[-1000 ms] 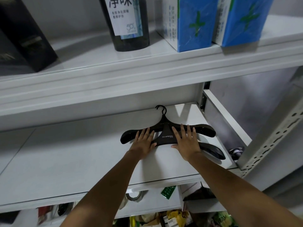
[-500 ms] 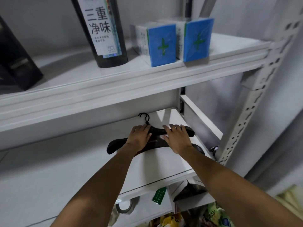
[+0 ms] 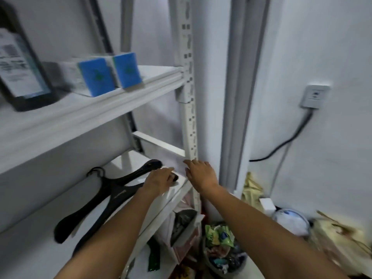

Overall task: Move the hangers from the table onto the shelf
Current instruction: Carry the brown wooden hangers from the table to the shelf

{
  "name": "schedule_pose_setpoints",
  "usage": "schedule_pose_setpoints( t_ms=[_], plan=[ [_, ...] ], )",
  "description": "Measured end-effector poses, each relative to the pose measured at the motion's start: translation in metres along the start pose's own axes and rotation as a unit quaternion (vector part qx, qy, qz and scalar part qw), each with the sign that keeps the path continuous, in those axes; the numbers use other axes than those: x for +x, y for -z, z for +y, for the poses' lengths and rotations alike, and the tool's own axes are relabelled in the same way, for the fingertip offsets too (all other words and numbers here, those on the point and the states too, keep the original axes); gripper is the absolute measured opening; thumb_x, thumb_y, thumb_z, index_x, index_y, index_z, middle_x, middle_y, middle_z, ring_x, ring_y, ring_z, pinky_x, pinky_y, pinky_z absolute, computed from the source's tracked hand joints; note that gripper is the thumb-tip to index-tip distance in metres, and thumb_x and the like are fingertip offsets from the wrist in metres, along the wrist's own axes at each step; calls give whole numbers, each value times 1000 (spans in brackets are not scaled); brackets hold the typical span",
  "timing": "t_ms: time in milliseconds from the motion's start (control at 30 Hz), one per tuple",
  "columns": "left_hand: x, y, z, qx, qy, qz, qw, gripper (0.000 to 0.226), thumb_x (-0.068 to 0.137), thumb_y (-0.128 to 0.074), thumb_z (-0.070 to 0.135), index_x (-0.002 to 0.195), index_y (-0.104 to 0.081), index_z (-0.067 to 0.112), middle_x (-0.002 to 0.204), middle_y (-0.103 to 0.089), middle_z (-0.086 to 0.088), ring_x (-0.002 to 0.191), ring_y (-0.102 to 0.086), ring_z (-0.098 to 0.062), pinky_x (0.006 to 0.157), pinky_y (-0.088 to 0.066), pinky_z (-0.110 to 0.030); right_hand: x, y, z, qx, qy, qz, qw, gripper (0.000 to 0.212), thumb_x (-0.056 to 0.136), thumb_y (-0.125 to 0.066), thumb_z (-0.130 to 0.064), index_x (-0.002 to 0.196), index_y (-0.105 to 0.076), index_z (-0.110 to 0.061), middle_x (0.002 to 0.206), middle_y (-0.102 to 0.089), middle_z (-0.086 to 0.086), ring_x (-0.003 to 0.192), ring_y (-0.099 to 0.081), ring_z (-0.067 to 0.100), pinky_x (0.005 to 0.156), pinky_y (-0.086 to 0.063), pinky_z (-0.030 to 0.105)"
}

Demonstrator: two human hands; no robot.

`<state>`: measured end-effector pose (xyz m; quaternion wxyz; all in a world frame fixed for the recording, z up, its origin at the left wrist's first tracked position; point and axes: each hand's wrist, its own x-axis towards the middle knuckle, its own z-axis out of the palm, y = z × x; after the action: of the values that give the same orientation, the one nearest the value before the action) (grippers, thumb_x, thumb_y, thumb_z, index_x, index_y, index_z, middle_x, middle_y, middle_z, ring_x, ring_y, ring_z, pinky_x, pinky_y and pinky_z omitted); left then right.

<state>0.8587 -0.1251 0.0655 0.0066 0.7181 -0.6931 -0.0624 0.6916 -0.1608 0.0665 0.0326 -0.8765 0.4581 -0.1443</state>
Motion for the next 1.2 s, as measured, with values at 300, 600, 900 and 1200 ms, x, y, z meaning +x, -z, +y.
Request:
schedule_pose_setpoints(
  t_ms=[300, 600, 900, 1200],
  plan=[
    [24, -4, 163, 30, -190, -38, 981, 46, 101, -34, 34, 144, -33, 17, 143, -46, -8, 129, -46, -28, 106, -37, -38, -98, 46, 111, -89, -189, 20, 978, 40, 102, -31, -28, 139, -42, -17, 131, -56, 8, 119, -51, 27, 98, -35, 37],
    [66, 69, 394, 15, -345, 25, 938, 48, 102, -34, 32, 146, -30, 14, 146, -40, -16, 131, -42, -34, 107, -34, -41, -224, 149, 248, -147, -389, 110, 903, 42, 102, -31, -30, 142, -39, -18, 133, -53, 9, 120, -49, 30, 99, -34, 40],
    [-6, 63, 634, -10, -531, 40, 846, 46, 102, -33, 29, 145, -31, 13, 147, -38, -13, 130, -40, -34, 106, -34, -44, -406, 224, 346, -168, -578, 150, 785, 44, 101, -33, -28, 144, -35, -18, 134, -51, 8, 123, -47, 28, 99, -36, 38],
    [-118, -42, 802, 64, -648, -54, 757, 46, 102, -33, 31, 145, -30, 17, 147, -39, -10, 134, -36, -30, 108, -32, -42, -615, 205, 364, -134, -741, 119, 647, 44, 99, -39, -27, 142, -35, -16, 136, -45, 12, 126, -43, 31, 102, -35, 42]
  ],
)
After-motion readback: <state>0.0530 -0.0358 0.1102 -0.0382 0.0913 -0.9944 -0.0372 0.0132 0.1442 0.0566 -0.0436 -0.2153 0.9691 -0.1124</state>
